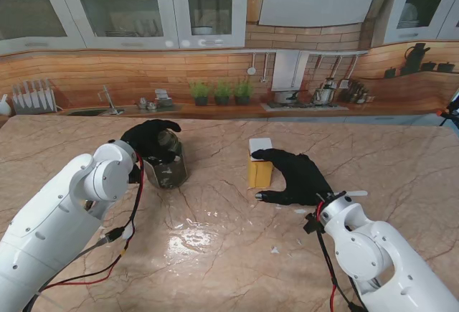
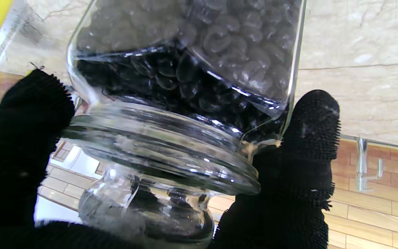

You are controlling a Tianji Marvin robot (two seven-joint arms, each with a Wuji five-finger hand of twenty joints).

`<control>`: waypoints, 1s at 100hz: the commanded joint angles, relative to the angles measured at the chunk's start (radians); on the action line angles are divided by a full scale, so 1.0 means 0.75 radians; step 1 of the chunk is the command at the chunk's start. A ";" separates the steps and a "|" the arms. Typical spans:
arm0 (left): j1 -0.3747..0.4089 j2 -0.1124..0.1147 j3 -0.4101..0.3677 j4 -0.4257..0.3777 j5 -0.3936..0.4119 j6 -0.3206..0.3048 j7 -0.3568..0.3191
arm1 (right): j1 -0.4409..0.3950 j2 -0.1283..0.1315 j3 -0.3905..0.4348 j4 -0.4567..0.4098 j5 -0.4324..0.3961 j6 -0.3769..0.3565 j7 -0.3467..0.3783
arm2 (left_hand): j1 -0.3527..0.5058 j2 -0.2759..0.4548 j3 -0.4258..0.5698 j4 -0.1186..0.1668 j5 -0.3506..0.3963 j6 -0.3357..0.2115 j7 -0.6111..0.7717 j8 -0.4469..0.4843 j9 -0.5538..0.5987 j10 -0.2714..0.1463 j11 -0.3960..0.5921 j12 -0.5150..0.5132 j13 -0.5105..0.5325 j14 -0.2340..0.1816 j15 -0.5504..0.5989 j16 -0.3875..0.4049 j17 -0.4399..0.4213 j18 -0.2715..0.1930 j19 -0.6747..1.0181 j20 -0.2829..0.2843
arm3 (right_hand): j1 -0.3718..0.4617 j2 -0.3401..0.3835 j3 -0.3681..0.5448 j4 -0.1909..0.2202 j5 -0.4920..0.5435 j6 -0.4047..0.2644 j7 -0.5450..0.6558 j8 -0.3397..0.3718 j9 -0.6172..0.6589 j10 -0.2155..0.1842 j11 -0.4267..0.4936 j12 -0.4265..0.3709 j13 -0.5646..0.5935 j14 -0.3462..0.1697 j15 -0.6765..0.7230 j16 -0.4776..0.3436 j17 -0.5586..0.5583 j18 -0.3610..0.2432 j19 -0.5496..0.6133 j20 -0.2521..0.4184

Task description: Portion coffee beans from the glass jar into the coffee jar

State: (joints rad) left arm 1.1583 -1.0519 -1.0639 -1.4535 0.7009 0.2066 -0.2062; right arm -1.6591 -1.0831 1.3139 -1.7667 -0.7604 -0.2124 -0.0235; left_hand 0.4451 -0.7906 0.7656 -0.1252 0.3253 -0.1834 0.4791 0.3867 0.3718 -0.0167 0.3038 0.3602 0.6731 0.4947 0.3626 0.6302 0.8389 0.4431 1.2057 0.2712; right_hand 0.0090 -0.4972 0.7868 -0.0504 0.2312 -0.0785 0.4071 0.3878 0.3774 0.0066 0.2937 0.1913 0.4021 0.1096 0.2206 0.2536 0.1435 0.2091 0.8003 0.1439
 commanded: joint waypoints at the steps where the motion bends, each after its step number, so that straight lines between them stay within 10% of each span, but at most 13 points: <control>1: 0.151 -0.010 0.063 0.054 -0.027 -0.007 -0.091 | 0.003 -0.006 -0.004 -0.009 0.000 -0.008 -0.005 | 0.052 -0.024 0.065 0.017 0.148 0.057 0.033 -0.006 0.028 -0.025 0.024 0.007 0.154 -0.243 0.186 0.012 0.027 -0.134 0.013 -0.041 | 0.052 -0.029 0.011 0.010 -0.003 0.016 0.011 -0.005 -0.004 -0.014 0.007 0.011 0.004 -0.036 0.011 0.000 0.000 -0.015 -0.012 -0.008; 100: 0.067 0.015 0.232 0.071 -0.220 0.026 -0.304 | -0.009 -0.011 -0.002 -0.015 0.005 -0.017 -0.030 | 0.037 0.004 0.024 0.025 0.129 0.065 0.010 -0.025 0.037 -0.042 0.012 -0.010 0.121 -0.225 0.168 -0.010 -0.033 -0.089 0.009 -0.027 | 0.045 -0.026 0.015 0.012 -0.001 0.020 0.015 -0.005 -0.015 -0.018 0.016 0.014 0.008 -0.042 0.013 0.000 0.000 -0.015 -0.012 -0.007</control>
State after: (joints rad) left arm 1.0784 -1.0208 -0.9701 -1.4713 0.5559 0.2320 -0.3447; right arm -1.6617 -1.0866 1.3143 -1.7703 -0.7581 -0.2208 -0.0423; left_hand 0.4577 -0.7894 0.7644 -0.1379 0.3041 -0.1863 0.4792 0.3816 0.3287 -0.0161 0.3062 0.3601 0.6463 0.6285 0.3281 0.6274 0.8202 0.6222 1.1819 0.2560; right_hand 0.0091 -0.4972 0.7868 -0.0504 0.2312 -0.0745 0.4170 0.3878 0.3775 0.0064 0.2942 0.1972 0.4082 0.1096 0.2213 0.2536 0.1443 0.2091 0.8003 0.1439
